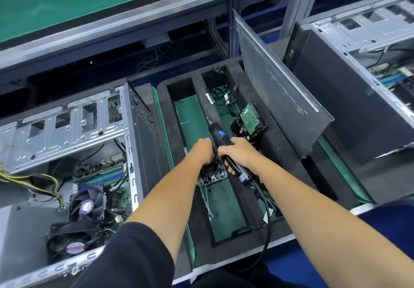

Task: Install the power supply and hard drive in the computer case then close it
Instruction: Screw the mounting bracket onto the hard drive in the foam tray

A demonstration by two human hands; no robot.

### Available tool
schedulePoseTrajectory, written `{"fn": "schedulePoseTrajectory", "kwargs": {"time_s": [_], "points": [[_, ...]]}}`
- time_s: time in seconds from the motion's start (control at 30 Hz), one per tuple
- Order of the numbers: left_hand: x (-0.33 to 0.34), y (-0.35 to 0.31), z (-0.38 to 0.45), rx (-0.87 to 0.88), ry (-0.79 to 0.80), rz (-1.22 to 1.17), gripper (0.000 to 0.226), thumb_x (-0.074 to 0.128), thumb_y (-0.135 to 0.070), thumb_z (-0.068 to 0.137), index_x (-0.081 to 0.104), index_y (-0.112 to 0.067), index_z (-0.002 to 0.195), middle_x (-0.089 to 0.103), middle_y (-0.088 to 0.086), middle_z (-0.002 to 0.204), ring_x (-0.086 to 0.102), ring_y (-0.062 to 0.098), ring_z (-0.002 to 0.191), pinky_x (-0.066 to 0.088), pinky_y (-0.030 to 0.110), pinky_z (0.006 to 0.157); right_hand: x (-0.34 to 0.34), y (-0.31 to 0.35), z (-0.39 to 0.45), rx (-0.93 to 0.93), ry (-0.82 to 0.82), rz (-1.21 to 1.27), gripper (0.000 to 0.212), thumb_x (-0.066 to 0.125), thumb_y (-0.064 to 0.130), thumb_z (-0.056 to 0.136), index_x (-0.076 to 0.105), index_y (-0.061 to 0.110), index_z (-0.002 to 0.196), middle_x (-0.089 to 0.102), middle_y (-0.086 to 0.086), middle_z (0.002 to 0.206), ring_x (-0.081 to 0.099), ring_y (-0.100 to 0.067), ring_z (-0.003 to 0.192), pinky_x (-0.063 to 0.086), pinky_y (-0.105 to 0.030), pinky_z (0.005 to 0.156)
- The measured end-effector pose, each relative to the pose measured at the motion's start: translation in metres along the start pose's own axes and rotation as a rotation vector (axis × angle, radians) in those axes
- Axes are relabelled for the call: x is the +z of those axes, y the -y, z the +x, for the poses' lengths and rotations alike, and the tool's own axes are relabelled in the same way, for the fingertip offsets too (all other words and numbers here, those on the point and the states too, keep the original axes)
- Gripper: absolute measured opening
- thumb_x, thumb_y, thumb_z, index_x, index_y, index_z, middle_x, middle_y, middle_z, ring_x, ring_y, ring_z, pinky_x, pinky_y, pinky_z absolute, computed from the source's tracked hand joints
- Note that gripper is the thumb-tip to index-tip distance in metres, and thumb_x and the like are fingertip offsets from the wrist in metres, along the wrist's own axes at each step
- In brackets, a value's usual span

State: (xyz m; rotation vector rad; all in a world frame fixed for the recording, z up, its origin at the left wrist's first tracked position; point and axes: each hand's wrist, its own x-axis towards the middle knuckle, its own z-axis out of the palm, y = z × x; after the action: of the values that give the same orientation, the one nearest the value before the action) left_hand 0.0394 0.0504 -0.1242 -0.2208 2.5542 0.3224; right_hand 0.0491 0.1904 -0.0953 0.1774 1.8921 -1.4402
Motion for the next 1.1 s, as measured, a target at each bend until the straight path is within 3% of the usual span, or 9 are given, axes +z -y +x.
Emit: {"fn": "schedulePoseTrajectory", "kwargs": {"time_s": [0.13, 0.27, 0.43, 0.53, 0.6, 0.7, 0.8, 0.9, 1.1], "points": [[-0.019, 0.005, 0.004, -0.016, -0.021, -0.015, 0.009, 0.054, -0.007, 0.087, 0.048, -0.004, 0.093, 0.048, 0.013, 0.092, 0.054, 0.029, 0.077, 0.044, 0.032, 0.063, -0.001, 0.000, 0.001, 0.001, 0.020, 0.002, 0.021, 0.065, 0.014, 0.079, 0.052, 0.007, 0.094, 0.059, -0.004, 0.049, 0.055, -0.024, 0.039, 0.047, -0.026, 0.041], [-0.021, 0.005, 0.005, -0.008, -0.019, -0.063, 0.011, 0.054, -0.008, 0.087, 0.044, -0.004, 0.089, 0.048, 0.012, 0.091, 0.049, 0.025, 0.072, 0.041, 0.031, 0.060, -0.002, -0.001, 0.002, -0.004, 0.023, -0.007, 0.020, 0.066, 0.014, 0.078, 0.053, 0.007, 0.093, 0.060, -0.005, 0.050, 0.056, -0.024, 0.040, 0.047, -0.026, 0.042], [-0.029, 0.004, 0.002, -0.012, -0.042, -0.097, 0.013, 0.051, -0.004, 0.087, 0.045, -0.005, 0.075, 0.048, 0.010, 0.081, 0.040, 0.016, 0.056, 0.032, 0.024, 0.045, -0.003, -0.002, 0.003, -0.001, 0.019, -0.004, 0.019, 0.066, 0.014, 0.079, 0.053, 0.007, 0.092, 0.060, -0.005, 0.051, 0.055, -0.023, 0.039, 0.047, -0.026, 0.041], [-0.046, 0.007, -0.004, -0.016, -0.099, -0.186, 0.024, 0.049, 0.000, 0.085, 0.047, -0.005, 0.062, 0.049, 0.008, 0.070, 0.044, 0.019, 0.059, 0.046, 0.028, 0.054, -0.002, -0.003, 0.002, -0.014, 0.003, -0.007, 0.019, 0.066, 0.013, 0.080, 0.053, 0.006, 0.092, 0.060, -0.007, 0.054, 0.055, -0.024, 0.041, 0.047, -0.027, 0.042], [-0.056, 0.011, -0.012, -0.043, -0.163, -0.314, 0.017, 0.050, 0.000, 0.086, 0.060, -0.002, 0.072, 0.059, 0.011, 0.076, 0.056, 0.023, 0.070, 0.056, 0.034, 0.073, 0.003, -0.001, -0.001, -0.033, -0.028, -0.050, 0.019, 0.066, 0.014, 0.080, 0.053, 0.005, 0.092, 0.061, -0.011, 0.063, 0.057, -0.026, 0.048, 0.050, -0.032, 0.048], [-0.070, 0.018, -0.028, -0.064, -0.250, -0.553, 0.020, 0.052, 0.002, 0.086, 0.070, 0.007, 0.094, 0.070, 0.021, 0.088, 0.067, 0.028, 0.071, 0.058, 0.030, 0.071, 0.009, 0.005, -0.008, -0.058, -0.085, -0.170, 0.019, 0.067, 0.015, 0.081, 0.055, 0.005, 0.092, 0.060, -0.014, 0.078, 0.059, -0.029, 0.066, 0.052, -0.041, 0.065], [-0.085, 0.023, -0.051, -0.015, -0.329, -0.780, 0.030, 0.044, 0.009, 0.087, 0.069, 0.006, 0.104, 0.069, 0.020, 0.081, 0.059, 0.026, 0.055, 0.050, 0.018, 0.056, 0.013, 0.014, -0.019, -0.041, -0.009, -0.024, 0.017, 0.066, 0.009, 0.083, 0.052, 0.000, 0.089, 0.053, -0.019, 0.073, 0.052, -0.028, 0.057, 0.045, -0.039, 0.057], [-0.100, 0.030, -0.072, 0.002, -0.432, -0.895, 0.030, 0.045, 0.005, 0.085, 0.071, -0.007, 0.091, 0.062, 0.005, 0.066, 0.052, 0.011, 0.054, 0.047, 0.014, 0.054, 0.019, 0.032, -0.039, -0.059, 0.077, 0.107, 0.014, 0.064, 0.006, 0.083, 0.051, 0.002, 0.084, 0.052, -0.015, 0.060, 0.051, -0.025, 0.045, 0.044, -0.032, 0.047], [-0.125, 0.048, -0.114, 0.061, -0.577, -1.220, 0.019, 0.053, 0.005, 0.085, 0.065, -0.007, 0.076, 0.061, 0.007, 0.070, 0.054, 0.013, 0.055, 0.050, 0.018, 0.053, 0.040, 0.070, -0.102, -0.268, 0.312, 0.189, 0.023, 0.073, 0.012, 0.078, 0.051, 0.006, 0.085, 0.057, -0.011, 0.067, 0.055, -0.022, 0.048, 0.048, -0.029, 0.047]]}}
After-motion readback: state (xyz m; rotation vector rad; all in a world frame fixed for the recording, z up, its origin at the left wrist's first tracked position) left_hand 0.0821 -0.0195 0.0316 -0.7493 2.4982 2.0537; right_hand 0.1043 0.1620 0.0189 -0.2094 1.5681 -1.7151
